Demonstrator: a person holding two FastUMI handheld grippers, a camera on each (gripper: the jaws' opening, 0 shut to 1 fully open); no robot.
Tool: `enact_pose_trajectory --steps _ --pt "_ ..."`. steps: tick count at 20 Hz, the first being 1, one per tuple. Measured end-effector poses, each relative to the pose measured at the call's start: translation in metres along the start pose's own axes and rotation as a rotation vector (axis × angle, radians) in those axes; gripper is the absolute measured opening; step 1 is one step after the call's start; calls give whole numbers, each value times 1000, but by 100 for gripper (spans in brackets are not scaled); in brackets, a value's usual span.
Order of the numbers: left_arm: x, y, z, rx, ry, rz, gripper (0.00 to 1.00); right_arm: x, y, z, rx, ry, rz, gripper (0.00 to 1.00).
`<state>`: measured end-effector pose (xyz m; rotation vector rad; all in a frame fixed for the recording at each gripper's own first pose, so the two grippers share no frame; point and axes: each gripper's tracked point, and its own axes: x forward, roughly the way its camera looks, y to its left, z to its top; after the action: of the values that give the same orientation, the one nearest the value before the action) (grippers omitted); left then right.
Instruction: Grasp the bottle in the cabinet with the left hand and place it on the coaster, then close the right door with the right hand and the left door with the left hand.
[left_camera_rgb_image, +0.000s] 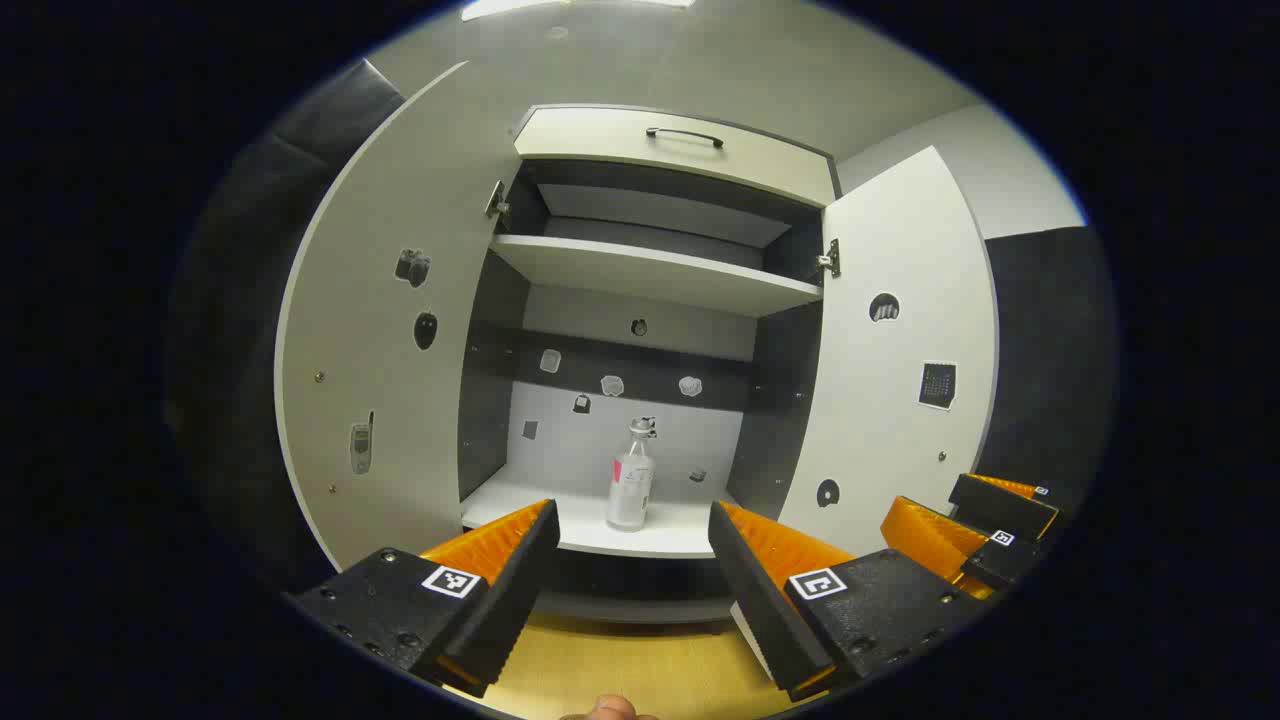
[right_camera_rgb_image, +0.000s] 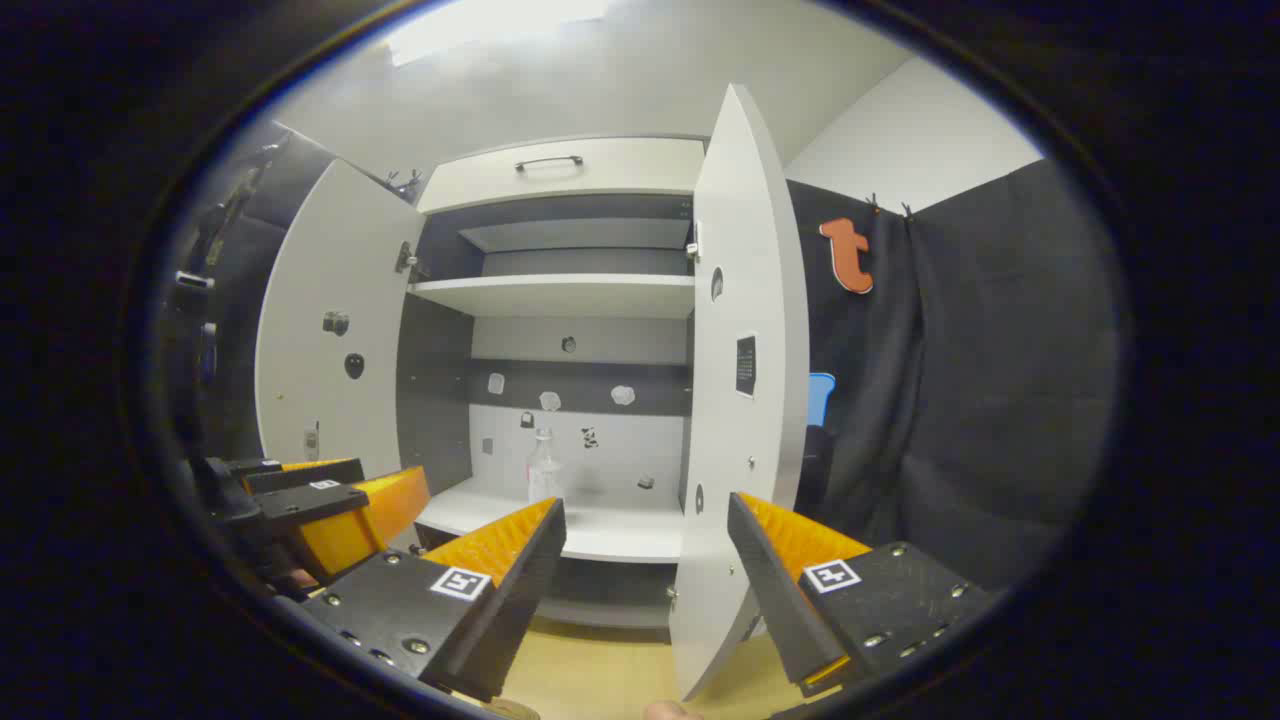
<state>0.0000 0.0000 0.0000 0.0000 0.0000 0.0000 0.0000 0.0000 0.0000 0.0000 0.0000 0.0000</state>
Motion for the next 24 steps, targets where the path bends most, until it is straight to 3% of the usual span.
enact_pose_trajectory --steps 8,9,10,12,15,17,18,19,24 --pt "-1 3 -3 0 15 10 96 -1 1 0 3 0 11 98" --pt "-1 4 -3 -2 15 12 92 -2 1 2 6 -4 13 98" --pt "-1 5 -3 -4 15 13 96 -3 2 2 9 -7 15 98" --pt "-1 4 -4 -6 18 10 92 -4 2 1 12 -3 16 98" --pt "2 3 -8 -7 28 4 96 -4 1 0 12 2 11 98" --pt "4 3 -11 -7 39 0 92 -5 0 0 9 3 7 94" --pt "7 4 -13 -3 49 2 96 -5 -1 1 6 2 3 98" --pt "9 3 -18 5 66 0 96 -7 -3 1 3 2 -3 94" --pt "44 2 -24 25 112 -32 96 -14 -13 1 -8 -2 -44 94"
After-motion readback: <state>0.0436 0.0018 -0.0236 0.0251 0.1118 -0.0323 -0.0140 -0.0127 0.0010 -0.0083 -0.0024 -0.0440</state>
